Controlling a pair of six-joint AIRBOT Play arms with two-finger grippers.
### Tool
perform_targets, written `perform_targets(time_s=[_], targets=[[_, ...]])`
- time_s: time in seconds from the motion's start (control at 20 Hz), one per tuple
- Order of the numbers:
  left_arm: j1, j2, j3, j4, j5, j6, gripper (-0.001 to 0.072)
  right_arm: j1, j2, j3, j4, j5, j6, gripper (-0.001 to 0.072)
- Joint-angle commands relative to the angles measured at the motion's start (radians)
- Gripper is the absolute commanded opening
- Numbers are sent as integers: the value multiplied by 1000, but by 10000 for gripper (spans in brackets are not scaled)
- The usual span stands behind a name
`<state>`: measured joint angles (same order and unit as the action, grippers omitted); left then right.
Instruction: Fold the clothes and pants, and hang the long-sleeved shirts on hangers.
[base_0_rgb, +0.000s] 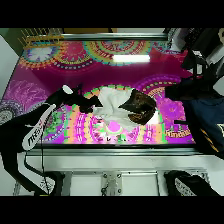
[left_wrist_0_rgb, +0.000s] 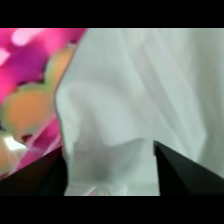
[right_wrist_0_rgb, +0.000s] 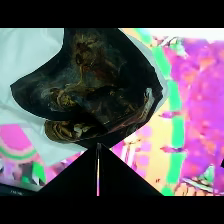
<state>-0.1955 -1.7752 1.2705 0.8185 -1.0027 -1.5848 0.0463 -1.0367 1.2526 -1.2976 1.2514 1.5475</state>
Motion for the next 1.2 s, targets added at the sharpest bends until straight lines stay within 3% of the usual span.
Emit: perform_targets(time_s=[0.0, 0.2, 0.25, 0.3, 0.35, 0.55, 0.8, 1.0, 1.05, 1.15], targets=[[-19, -27, 56, 2, -20, 1, 10, -2, 1, -12, -1, 61, 24, 10], [28, 24, 100, 3, -53, 29, 9, -1, 3, -201, -2, 48, 184, 30], [37, 41, 100, 4, -50, 37, 9, 1, -1, -286, 9, 17, 223, 262], [44, 55, 99, 5, -49, 51, 9, 2, -5, -369, 46, -25, 242, 629], [50, 64, 100, 13, -49, 52, 9, 2, -11, -457, 123, -88, 245, 713], [50, 68, 99, 56, -51, 52, 8, 89, -76, -677, 387, -378, 247, 705], [50, 68, 100, 53, -52, 52, 9, 282, -224, -661, 500, -607, 256, 705], [50, 68, 100, 53, -52, 52, 9, 364, -299, -586, 501, -673, 256, 701], [50, 68, 100, 53, -51, 52, 9, 376, -316, -572, 502, -679, 256, 647], [50, 68, 100, 53, -50, 52, 9, 390, -347, -547, 494, -680, 256, 447]])
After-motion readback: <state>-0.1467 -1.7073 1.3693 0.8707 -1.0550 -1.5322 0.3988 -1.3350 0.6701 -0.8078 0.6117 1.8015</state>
